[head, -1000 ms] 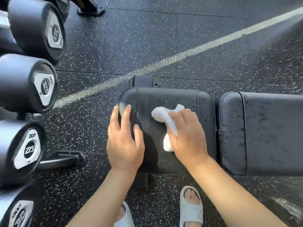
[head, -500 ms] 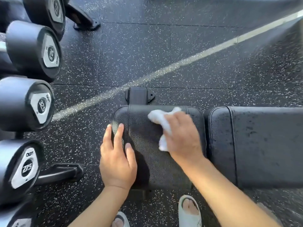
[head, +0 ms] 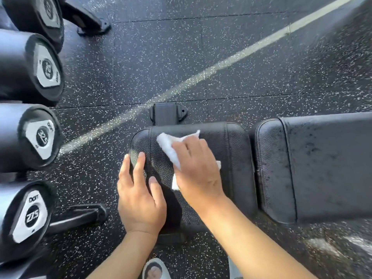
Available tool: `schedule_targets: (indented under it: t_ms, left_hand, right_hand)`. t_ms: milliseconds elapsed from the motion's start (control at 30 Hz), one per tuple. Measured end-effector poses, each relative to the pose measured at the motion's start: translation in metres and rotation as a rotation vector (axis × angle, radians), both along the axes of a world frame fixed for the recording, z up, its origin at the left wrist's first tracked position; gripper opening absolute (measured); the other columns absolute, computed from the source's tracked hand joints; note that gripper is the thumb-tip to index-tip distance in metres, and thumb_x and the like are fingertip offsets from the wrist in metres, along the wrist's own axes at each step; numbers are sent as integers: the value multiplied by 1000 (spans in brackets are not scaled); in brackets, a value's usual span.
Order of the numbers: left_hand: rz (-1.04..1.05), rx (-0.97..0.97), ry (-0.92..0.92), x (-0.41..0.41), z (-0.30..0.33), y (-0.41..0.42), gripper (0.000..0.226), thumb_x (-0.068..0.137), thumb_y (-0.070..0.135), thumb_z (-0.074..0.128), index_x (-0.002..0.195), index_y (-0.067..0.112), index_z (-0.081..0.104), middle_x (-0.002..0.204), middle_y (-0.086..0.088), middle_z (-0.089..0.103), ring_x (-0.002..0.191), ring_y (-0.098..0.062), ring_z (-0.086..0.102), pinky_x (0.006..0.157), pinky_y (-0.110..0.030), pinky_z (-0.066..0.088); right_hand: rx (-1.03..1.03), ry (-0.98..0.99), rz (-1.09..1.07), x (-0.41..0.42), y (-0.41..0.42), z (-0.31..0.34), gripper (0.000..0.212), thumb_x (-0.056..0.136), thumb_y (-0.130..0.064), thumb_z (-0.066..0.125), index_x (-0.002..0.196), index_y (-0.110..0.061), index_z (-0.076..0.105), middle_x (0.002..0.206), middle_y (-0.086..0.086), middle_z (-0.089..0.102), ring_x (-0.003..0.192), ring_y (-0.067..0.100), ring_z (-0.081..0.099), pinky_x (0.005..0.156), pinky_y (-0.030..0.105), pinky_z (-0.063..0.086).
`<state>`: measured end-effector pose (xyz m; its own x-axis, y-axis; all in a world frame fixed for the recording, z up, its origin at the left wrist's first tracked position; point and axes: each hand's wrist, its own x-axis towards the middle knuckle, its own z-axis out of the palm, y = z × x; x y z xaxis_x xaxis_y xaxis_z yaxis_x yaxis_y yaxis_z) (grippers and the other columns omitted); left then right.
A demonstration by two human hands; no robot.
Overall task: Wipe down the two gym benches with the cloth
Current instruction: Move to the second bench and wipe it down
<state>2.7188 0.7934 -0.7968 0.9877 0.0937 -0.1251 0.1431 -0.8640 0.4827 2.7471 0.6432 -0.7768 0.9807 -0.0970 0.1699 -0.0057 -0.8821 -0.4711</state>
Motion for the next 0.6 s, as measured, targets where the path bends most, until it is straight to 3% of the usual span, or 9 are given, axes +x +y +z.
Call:
schedule_targets:
  t_ms: [133, 267, 400, 467, 600]
  left_hand:
    - [15, -6, 3, 0, 2, -3, 59, 99, 35, 39, 158, 32, 39, 168, -4, 30, 144, -35, 40, 89, -56, 55]
    - [0, 7, 3, 2, 4, -4, 59, 100, 37, 36, 158, 30, 38, 167, -5, 29, 141, -36, 41, 88, -60, 56]
    - [-2, 1, 13, 0, 5, -4, 60, 100, 39, 34, 159, 30, 37, 168, -4, 28, 141, -37, 39, 92, -60, 52]
    - [-12, -6, 6, 0, 6, -4, 60, 100, 40, 34, 159, 31, 37, 168, -4, 28, 140, -37, 41, 90, -59, 53]
    - [-13, -4, 4, 2, 4, -3, 59, 100, 40, 35, 158, 34, 36, 168, -2, 27, 138, -36, 42, 88, -55, 52]
  right_hand:
    - [-28, 121, 131, -66, -17, -2, 40, 86, 6, 61, 119, -13, 72, 102, 8, 63, 82, 28, 55, 71, 43, 49]
    - [-20, 126, -32, -97, -62, -3, 40, 82, 9, 63, 116, -8, 74, 96, 12, 62, 77, 32, 54, 63, 48, 50]
    - [4, 40, -231, -58, -79, 4, 31, 84, 7, 72, 112, -5, 66, 96, 17, 61, 78, 35, 55, 65, 47, 51]
    - [-12, 1, -252, -21, -83, 6, 19, 91, -2, 68, 109, -2, 67, 102, 19, 61, 86, 37, 56, 74, 50, 51]
    - [-66, 14, -294, 32, -80, 5, 20, 95, -13, 61, 112, -4, 66, 110, 16, 60, 95, 36, 53, 83, 49, 47]
